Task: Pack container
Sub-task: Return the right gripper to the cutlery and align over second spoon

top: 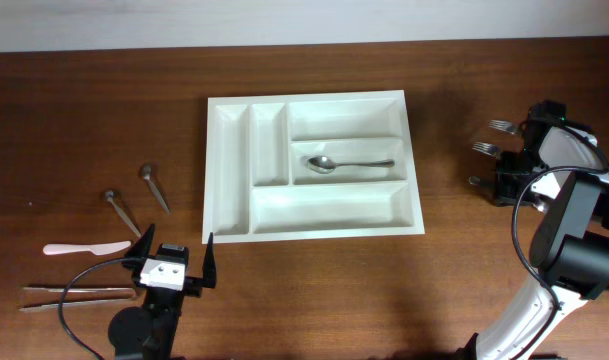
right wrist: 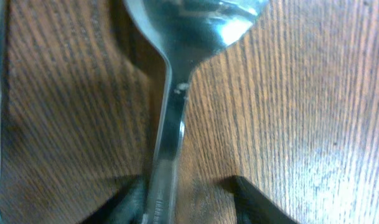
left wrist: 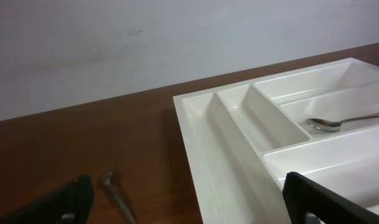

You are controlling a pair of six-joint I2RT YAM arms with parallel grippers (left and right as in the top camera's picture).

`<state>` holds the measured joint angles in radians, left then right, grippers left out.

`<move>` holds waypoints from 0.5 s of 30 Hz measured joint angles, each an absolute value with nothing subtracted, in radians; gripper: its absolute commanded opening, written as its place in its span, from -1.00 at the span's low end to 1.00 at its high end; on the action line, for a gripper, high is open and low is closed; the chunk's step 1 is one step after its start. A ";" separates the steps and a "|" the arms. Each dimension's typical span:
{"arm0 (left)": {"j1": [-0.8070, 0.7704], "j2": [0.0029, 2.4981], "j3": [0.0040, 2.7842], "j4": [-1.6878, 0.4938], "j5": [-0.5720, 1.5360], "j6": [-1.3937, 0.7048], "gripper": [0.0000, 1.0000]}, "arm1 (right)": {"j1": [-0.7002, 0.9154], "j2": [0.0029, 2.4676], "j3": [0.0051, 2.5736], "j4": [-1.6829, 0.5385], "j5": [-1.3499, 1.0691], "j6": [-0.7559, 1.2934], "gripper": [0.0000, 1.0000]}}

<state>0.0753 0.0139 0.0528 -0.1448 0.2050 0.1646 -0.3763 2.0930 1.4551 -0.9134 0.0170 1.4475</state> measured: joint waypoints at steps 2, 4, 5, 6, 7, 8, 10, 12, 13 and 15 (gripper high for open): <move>0.075 0.014 0.053 -0.145 0.205 0.165 0.98 | -0.376 2.093 1.455 -0.915 0.017 1.448 -0.25; 0.075 0.014 0.053 -0.145 0.205 0.165 0.98 | -0.376 2.093 1.455 -0.916 0.017 1.447 -0.35; 0.075 0.014 0.053 -0.145 0.205 0.165 0.98 | -0.376 2.093 1.455 -0.917 0.017 1.447 -0.39; 0.075 0.014 0.053 -0.145 0.205 0.165 0.98 | -0.376 2.093 1.455 -0.919 0.017 1.448 -0.42; 0.075 0.014 0.053 -0.145 0.205 0.165 0.98 | -0.376 2.093 1.455 -0.921 0.017 1.447 -0.47; 0.075 0.014 0.053 -0.145 0.205 0.165 0.98 | -0.376 2.093 1.455 -0.923 0.017 1.447 -0.52; 0.075 0.014 0.053 -0.145 0.205 0.165 0.98 | -0.376 2.093 1.455 -0.927 0.018 1.444 -0.67; 0.075 0.014 0.053 -0.145 0.205 0.165 0.98 | -0.376 2.093 1.455 -0.931 0.019 1.443 -0.74; 0.075 0.014 0.053 -0.145 0.205 0.165 0.99 | -0.376 2.093 1.455 -0.935 0.021 1.441 -0.77; 0.075 0.014 0.053 -0.145 0.205 0.165 0.99 | -0.376 2.093 1.455 -0.939 0.022 1.439 -0.88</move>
